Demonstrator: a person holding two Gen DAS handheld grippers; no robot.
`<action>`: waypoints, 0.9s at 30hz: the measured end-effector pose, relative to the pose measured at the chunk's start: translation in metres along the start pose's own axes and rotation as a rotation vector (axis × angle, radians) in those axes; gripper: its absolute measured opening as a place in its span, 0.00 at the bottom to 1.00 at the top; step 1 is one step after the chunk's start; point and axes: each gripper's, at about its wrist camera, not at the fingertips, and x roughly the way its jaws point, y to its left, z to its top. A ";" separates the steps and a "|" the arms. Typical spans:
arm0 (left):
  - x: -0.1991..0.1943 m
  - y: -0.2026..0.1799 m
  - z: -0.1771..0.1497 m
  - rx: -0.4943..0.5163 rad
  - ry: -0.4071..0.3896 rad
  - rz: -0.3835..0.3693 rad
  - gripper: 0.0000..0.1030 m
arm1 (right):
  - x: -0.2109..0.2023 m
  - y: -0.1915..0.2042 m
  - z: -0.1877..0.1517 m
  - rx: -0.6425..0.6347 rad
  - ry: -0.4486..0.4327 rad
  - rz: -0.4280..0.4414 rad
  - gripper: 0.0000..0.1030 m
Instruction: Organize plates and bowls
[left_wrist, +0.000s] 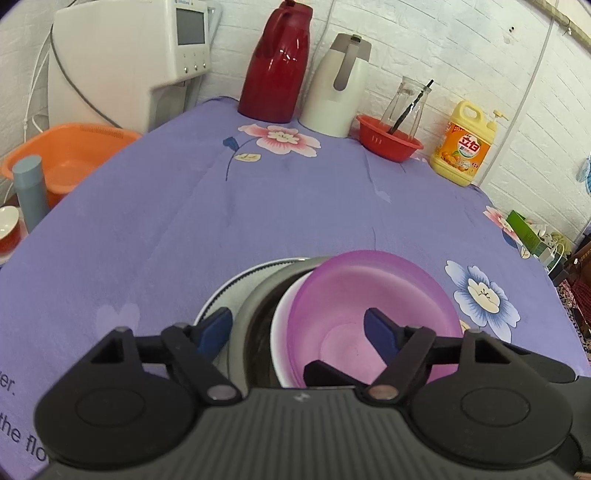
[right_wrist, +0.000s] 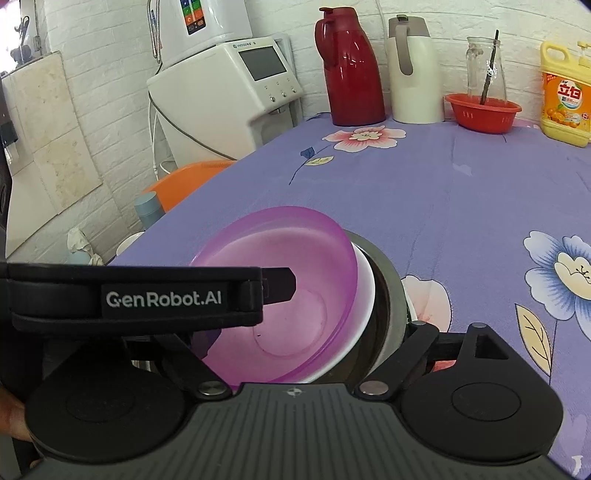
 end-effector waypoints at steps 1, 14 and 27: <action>-0.002 0.000 0.001 -0.001 -0.011 -0.004 0.76 | 0.000 0.001 0.000 -0.001 -0.005 -0.007 1.00; -0.016 0.005 0.011 -0.003 -0.086 0.034 0.85 | 0.000 0.007 0.005 -0.043 -0.049 -0.067 1.00; -0.014 0.001 0.011 0.005 -0.081 0.045 0.86 | -0.027 -0.020 0.005 0.013 -0.120 -0.096 1.00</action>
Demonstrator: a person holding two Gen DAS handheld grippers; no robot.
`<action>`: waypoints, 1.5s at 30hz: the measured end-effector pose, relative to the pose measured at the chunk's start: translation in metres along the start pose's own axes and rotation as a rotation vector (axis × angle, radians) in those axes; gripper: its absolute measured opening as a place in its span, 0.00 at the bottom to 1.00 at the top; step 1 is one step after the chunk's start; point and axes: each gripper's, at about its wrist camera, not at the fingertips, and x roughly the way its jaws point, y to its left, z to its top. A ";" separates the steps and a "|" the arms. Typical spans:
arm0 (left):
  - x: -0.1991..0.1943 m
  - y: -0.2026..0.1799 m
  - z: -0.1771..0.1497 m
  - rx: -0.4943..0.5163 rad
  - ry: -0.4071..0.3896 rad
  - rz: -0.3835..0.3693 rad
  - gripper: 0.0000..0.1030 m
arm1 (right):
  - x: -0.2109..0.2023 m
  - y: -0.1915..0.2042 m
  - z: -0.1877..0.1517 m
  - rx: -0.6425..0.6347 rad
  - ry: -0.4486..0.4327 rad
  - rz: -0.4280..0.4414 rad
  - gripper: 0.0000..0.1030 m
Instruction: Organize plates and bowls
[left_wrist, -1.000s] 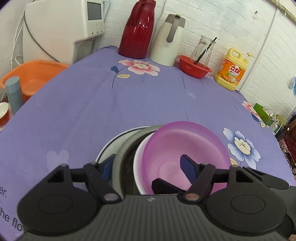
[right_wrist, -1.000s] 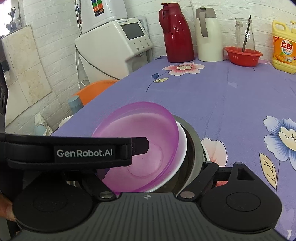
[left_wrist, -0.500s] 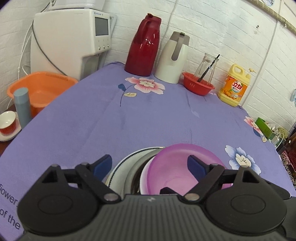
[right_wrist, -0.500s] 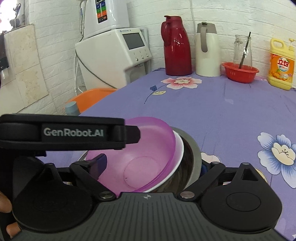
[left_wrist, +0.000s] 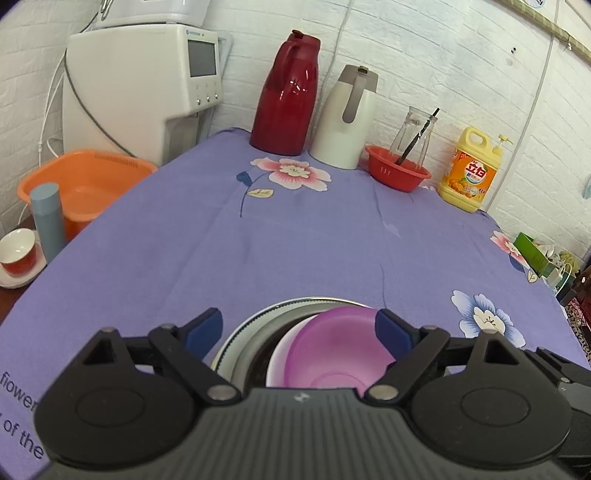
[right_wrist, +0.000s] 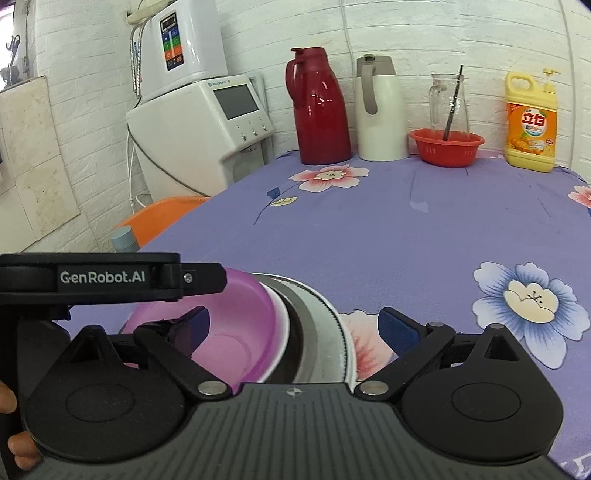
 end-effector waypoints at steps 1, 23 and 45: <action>0.000 -0.002 -0.001 0.003 0.005 0.003 0.86 | -0.004 -0.004 -0.001 0.008 -0.006 -0.013 1.00; -0.112 -0.067 -0.099 0.147 -0.097 -0.058 0.89 | -0.129 -0.023 -0.089 0.119 -0.159 -0.161 1.00; -0.169 -0.074 -0.154 0.238 -0.193 -0.018 0.90 | -0.198 -0.009 -0.139 0.154 -0.250 -0.358 1.00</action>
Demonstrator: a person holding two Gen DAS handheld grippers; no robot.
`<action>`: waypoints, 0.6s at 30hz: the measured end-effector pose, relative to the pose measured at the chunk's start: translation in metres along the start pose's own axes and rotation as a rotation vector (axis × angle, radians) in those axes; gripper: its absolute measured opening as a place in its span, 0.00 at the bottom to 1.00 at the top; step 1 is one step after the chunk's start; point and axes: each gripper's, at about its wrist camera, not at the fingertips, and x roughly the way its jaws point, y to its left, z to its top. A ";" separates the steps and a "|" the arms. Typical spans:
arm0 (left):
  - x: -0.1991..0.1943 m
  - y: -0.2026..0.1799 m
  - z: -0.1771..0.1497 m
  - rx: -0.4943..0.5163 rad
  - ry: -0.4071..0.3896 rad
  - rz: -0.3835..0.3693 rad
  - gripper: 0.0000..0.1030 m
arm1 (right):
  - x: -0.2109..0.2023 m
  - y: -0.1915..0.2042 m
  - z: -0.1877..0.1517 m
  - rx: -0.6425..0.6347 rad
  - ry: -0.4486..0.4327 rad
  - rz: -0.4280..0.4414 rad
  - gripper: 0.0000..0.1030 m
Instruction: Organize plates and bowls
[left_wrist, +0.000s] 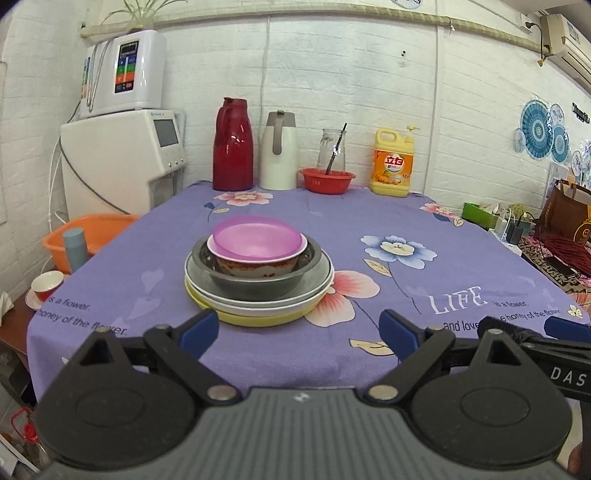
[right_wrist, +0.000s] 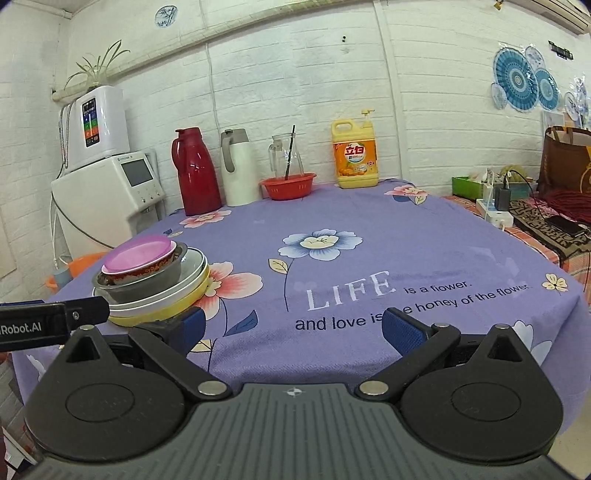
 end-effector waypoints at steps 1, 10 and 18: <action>-0.001 -0.001 0.001 -0.002 -0.003 0.000 0.90 | -0.001 0.000 0.001 0.000 -0.001 0.008 1.00; -0.006 -0.009 0.004 0.017 -0.016 -0.003 0.90 | -0.022 0.018 0.019 -0.010 -0.083 0.072 1.00; -0.012 -0.008 0.007 0.026 -0.036 0.021 0.90 | -0.017 0.003 0.007 0.020 -0.054 0.078 1.00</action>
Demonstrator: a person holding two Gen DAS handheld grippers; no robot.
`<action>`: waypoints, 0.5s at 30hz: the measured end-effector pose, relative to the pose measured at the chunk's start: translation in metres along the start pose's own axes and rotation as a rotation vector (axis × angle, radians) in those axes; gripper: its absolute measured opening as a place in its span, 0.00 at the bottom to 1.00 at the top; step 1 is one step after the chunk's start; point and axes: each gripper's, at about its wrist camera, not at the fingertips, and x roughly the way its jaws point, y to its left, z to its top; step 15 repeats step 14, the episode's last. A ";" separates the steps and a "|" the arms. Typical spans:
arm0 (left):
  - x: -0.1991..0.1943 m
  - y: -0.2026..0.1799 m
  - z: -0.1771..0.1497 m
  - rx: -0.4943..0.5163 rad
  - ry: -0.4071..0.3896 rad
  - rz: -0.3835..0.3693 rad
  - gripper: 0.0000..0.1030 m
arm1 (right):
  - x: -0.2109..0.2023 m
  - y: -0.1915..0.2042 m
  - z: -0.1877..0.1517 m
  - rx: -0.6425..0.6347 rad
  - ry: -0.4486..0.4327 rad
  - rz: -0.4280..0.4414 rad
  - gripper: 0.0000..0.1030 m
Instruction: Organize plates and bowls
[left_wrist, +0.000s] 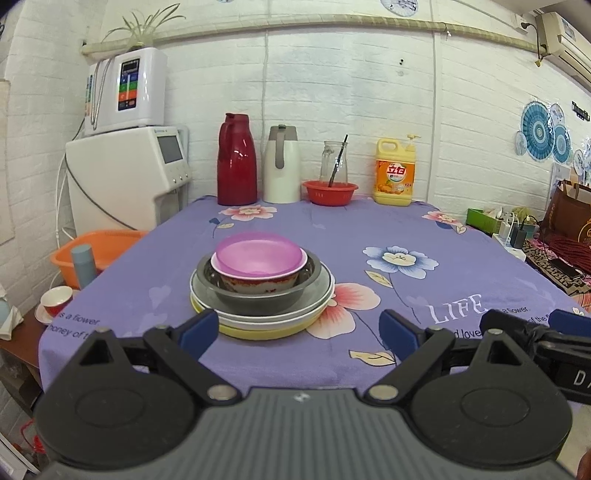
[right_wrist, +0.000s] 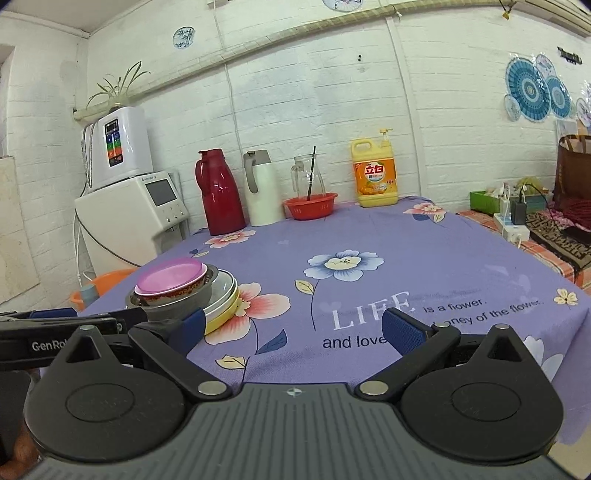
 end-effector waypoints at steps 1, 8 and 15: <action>0.000 0.000 0.000 -0.001 0.002 -0.004 0.90 | 0.001 -0.004 -0.002 0.015 0.006 0.004 1.00; 0.001 -0.006 0.001 0.041 -0.005 0.025 0.90 | 0.007 -0.013 -0.004 0.080 0.048 -0.002 1.00; -0.003 -0.005 0.002 0.039 -0.027 -0.026 0.89 | 0.006 -0.010 -0.004 0.066 0.055 0.013 1.00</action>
